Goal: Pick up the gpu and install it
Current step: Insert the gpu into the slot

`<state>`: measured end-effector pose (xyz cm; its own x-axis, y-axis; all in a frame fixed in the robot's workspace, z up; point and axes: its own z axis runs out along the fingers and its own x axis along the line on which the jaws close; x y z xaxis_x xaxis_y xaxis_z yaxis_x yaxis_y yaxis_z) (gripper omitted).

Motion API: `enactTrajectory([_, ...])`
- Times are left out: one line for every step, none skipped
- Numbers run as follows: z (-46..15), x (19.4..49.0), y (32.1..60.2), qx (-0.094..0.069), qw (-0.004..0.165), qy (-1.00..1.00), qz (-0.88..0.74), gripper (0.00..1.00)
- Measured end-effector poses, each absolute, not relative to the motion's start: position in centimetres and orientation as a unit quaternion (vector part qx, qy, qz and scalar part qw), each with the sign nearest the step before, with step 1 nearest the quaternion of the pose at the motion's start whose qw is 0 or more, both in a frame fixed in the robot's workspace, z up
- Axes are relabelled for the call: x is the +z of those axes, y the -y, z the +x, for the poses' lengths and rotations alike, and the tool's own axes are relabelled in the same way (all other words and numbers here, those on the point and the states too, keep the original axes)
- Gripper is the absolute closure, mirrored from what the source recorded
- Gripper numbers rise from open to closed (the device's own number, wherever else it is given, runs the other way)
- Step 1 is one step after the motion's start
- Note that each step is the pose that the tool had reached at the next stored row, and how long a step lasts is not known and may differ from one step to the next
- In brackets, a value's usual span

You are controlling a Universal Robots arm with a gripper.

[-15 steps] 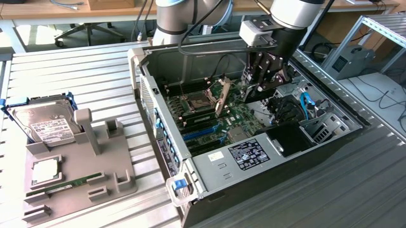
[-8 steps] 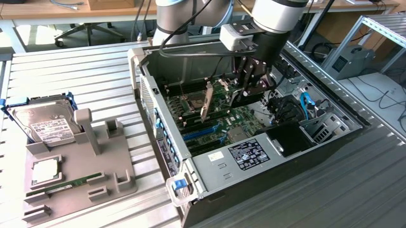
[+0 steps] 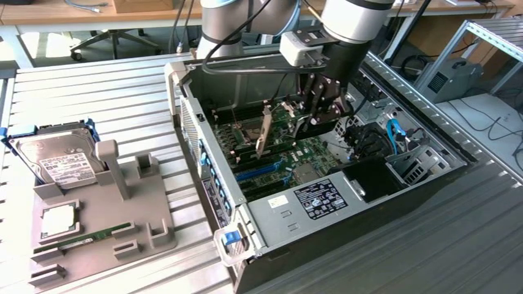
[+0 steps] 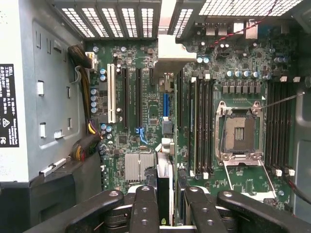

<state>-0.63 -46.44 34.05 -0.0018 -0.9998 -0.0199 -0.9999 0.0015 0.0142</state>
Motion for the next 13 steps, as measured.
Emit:
enactTrajectory([-0.68, 34.04, 46.44, 0.012, 0.002, -0.708, -0.706, 0.73])
enactTrajectory([-0.73, 34.04, 46.44, 0.012, 0.002, -0.708, -0.706, 0.73])
enactTrajectory([-0.79, 34.03, 46.44, 0.012, 0.002, -0.708, -0.706, 0.73])
enactTrajectory([-0.84, 34.02, 46.44, 0.012, 0.002, -0.708, -0.706, 0.73])
enactTrajectory([-0.89, 34.02, 46.44, 0.012, 0.002, -0.708, -0.706, 0.73])
enactTrajectory([-0.93, 34.01, 46.45, 0.012, 0.002, -0.708, -0.706, 0.73])
enactTrajectory([-0.96, 33.99, 46.45, 0.012, 0.002, -0.708, -0.706, 0.73])
enactTrajectory([-1.00, 33.98, 46.46, 0.012, 0.002, -0.708, -0.706, 0.73])
enactTrajectory([-1.04, 33.96, 46.47, 0.012, 0.002, -0.708, -0.706, 0.73])
enactTrajectory([-1.09, 33.94, 46.48, 0.012, 0.002, -0.708, -0.706, 0.73])
enactTrajectory([-1.13, 33.92, 46.48, 0.012, 0.002, -0.708, -0.706, 0.73])
enactTrajectory([-1.18, 33.90, 46.49, 0.012, 0.002, -0.708, -0.706, 0.73])
enactTrajectory([-1.25, 33.87, 46.49, 0.012, 0.002, -0.708, -0.706, 0.73])
